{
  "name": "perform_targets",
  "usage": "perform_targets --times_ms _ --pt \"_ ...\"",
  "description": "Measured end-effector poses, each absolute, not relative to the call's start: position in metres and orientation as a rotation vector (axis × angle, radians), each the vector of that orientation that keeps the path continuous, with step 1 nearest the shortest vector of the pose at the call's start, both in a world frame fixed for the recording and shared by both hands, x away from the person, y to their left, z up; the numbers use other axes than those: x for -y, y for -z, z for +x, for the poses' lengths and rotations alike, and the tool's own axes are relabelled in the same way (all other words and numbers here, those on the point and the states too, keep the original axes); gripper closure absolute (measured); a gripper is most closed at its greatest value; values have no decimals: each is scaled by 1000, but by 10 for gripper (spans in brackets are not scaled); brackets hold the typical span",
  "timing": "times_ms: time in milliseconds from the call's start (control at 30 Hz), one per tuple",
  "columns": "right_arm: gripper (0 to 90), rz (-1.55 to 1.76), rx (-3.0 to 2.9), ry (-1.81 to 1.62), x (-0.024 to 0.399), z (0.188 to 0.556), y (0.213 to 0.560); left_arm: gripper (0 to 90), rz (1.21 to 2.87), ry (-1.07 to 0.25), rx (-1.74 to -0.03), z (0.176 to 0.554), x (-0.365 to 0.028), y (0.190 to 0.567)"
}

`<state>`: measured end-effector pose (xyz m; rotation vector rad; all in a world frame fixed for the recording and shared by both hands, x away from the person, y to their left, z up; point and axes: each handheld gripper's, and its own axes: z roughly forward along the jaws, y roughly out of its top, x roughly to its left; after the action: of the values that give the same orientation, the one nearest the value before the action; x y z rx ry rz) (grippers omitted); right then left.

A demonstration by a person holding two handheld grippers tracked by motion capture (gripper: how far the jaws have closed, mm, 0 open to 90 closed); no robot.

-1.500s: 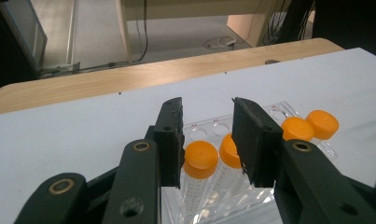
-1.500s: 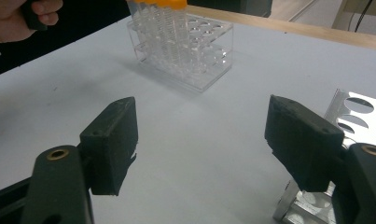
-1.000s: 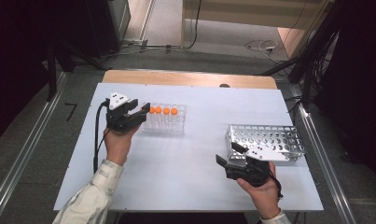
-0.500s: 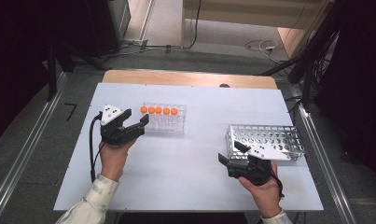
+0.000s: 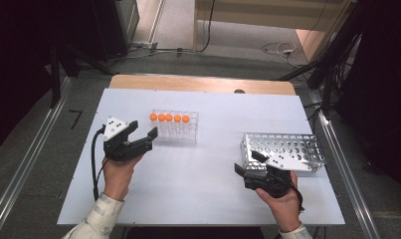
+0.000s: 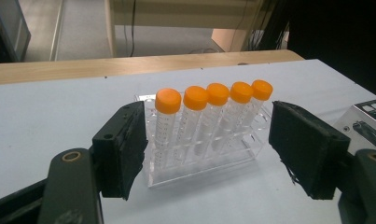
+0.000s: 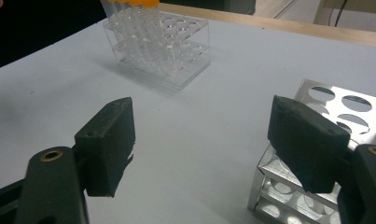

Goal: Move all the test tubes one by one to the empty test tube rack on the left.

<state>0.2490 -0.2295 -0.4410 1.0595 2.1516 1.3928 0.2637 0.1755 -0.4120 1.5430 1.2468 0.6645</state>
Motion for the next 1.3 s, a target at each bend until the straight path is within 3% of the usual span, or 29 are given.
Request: perform_targets --times_ms 1300 --pt "214 1099 -2095 -1367 251 247 440 235 1536 -659 -1254 247 -178 424"
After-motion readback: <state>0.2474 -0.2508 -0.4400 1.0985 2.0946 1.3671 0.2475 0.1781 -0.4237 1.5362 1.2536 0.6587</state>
